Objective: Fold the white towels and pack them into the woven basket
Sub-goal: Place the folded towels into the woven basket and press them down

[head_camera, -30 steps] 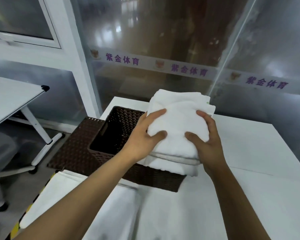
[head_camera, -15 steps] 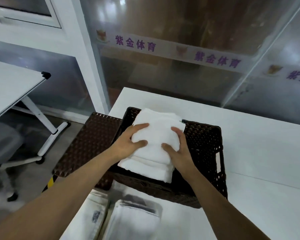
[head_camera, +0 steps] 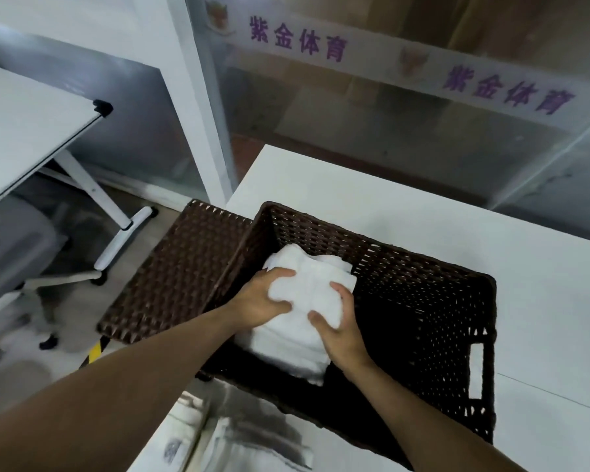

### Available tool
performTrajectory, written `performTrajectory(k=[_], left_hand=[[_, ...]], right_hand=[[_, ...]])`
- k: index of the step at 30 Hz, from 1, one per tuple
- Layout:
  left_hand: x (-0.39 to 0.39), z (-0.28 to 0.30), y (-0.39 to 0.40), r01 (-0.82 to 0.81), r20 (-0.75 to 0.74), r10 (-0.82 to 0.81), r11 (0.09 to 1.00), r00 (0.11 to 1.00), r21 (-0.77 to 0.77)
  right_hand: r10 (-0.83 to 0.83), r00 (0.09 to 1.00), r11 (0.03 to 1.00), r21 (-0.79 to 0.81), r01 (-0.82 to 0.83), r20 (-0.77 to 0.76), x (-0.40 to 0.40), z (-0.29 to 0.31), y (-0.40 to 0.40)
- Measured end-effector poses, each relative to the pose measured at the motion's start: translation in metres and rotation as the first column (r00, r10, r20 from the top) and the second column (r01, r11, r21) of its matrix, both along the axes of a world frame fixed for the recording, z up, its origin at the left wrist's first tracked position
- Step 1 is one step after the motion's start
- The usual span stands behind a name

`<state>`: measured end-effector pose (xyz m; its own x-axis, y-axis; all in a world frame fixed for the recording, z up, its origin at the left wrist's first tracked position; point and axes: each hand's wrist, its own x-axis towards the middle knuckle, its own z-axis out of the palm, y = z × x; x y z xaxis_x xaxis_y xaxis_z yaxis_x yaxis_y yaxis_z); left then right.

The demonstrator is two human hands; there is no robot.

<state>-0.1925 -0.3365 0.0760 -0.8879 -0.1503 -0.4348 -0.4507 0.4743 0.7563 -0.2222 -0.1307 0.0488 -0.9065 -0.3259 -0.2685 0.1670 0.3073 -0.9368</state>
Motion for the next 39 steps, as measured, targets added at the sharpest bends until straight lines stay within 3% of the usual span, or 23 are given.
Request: performTrajectory(k=[4, 7, 9, 12, 14, 16, 20, 24, 28, 35, 39], left_hand=[[0.0, -0.026, -0.003, 0.09, 0.131, -0.071, 0.986, 0.989, -0.144], [0.003, -0.035, -0.01, 0.234, 0.249, -0.177, 0.946, 0.952, -0.223], [-0.001, -0.035, -0.007, 0.325, 0.304, -0.232, 0.895, 0.924, -0.305], [-0.013, -0.024, 0.008, 0.416, 0.326, -0.269, 0.704, 0.906, -0.575], [-0.02, -0.012, 0.016, 0.442, 0.278, -0.36, 0.537, 0.891, -0.719], [-0.021, -0.009, 0.017, 0.534, 0.324, -0.478, 0.412, 0.816, -0.739], [-0.011, -0.011, 0.013, 0.648, 0.46, -0.457, 0.507, 0.761, -0.568], [-0.012, -0.004, 0.016, 0.599, 0.422, -0.426, 0.534, 0.8, -0.596], [-0.008, 0.016, 0.025, 0.508, 0.304, -0.435, 0.5, 0.847, -0.701], [0.024, 0.06, 0.034, 0.219, -0.04, -0.377, 0.619, 0.926, -0.754], [0.053, 0.079, 0.042, 0.088, -0.194, -0.349, 0.65, 0.917, -0.755]], right_hand=[[0.204, 0.975, 0.963, 0.16, -0.216, 0.092, -0.008, -0.022, 0.001], [0.361, 0.908, 0.803, 0.424, -0.419, 0.214, -0.014, -0.029, 0.004], [0.407, 0.888, 0.691, 0.565, -0.451, 0.212, -0.015, -0.03, 0.007], [0.514, 0.857, 0.489, 0.833, -0.258, -0.036, -0.016, -0.026, 0.01], [0.603, 0.763, 0.475, 0.874, -0.107, -0.234, -0.02, -0.028, 0.01], [0.687, 0.687, 0.436, 0.891, -0.128, -0.237, -0.021, -0.025, 0.008], [0.717, 0.692, 0.372, 0.885, -0.281, -0.081, -0.019, -0.017, 0.009], [0.698, 0.71, 0.393, 0.88, -0.267, -0.096, -0.024, -0.006, 0.007], [0.646, 0.725, 0.506, 0.845, -0.173, -0.238, -0.022, 0.006, 0.013], [0.64, 0.651, 0.58, 0.812, -0.062, -0.407, -0.011, 0.042, 0.016], [0.567, 0.671, 0.644, 0.765, 0.0, -0.478, 0.013, 0.065, 0.022]])
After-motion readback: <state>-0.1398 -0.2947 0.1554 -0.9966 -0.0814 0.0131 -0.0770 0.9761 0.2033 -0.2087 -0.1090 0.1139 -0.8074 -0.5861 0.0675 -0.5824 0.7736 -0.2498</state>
